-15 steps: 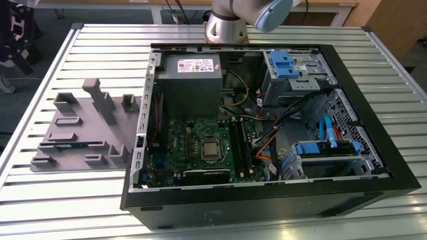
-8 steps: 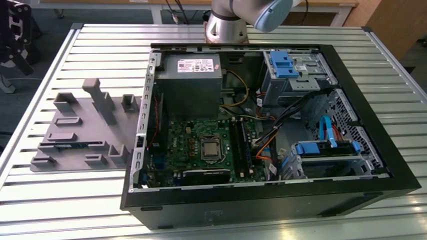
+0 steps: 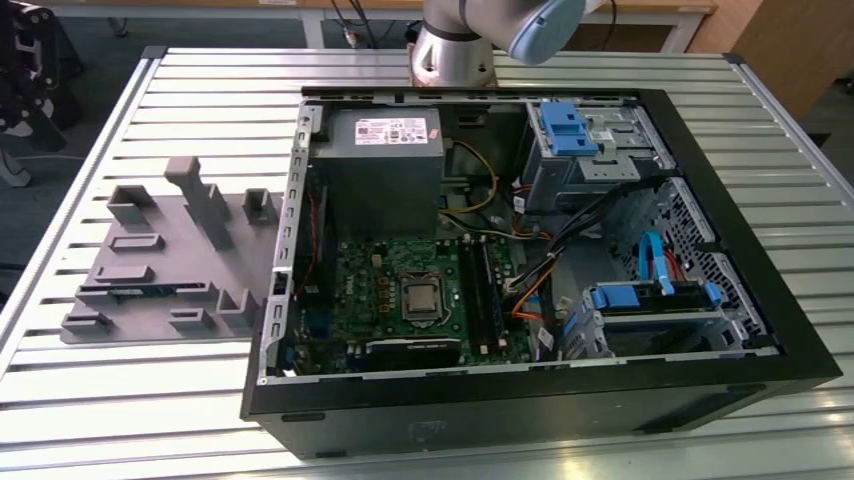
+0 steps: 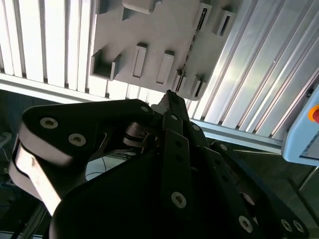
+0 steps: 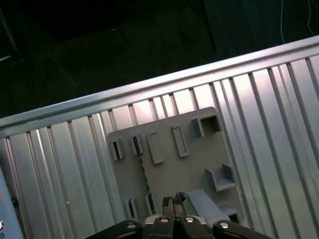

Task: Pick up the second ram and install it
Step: 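Pick up the second ram and move it above second insertion slot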

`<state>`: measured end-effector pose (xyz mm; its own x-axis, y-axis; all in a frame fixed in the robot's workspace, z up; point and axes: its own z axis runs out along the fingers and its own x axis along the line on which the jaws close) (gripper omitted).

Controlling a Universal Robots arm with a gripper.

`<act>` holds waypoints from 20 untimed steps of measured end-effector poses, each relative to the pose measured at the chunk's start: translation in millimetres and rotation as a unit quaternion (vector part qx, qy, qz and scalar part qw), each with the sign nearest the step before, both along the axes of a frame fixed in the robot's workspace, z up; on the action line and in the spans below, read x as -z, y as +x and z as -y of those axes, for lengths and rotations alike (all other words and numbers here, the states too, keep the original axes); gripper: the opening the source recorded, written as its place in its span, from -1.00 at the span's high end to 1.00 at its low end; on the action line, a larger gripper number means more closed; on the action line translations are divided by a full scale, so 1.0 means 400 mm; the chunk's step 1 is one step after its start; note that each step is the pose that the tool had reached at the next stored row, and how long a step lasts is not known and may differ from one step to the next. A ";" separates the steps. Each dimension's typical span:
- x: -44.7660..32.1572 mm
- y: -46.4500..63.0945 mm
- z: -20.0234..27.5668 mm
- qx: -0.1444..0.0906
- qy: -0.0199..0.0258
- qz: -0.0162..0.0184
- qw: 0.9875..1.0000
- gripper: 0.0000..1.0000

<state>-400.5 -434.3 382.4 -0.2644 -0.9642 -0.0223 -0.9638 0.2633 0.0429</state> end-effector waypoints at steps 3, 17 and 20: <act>0.001 0.000 0.000 -0.026 0.000 0.000 1.000 0.79; 0.005 0.000 0.000 -0.094 0.000 0.000 0.996 0.79; 0.005 0.000 0.000 -0.094 0.000 0.000 0.996 0.79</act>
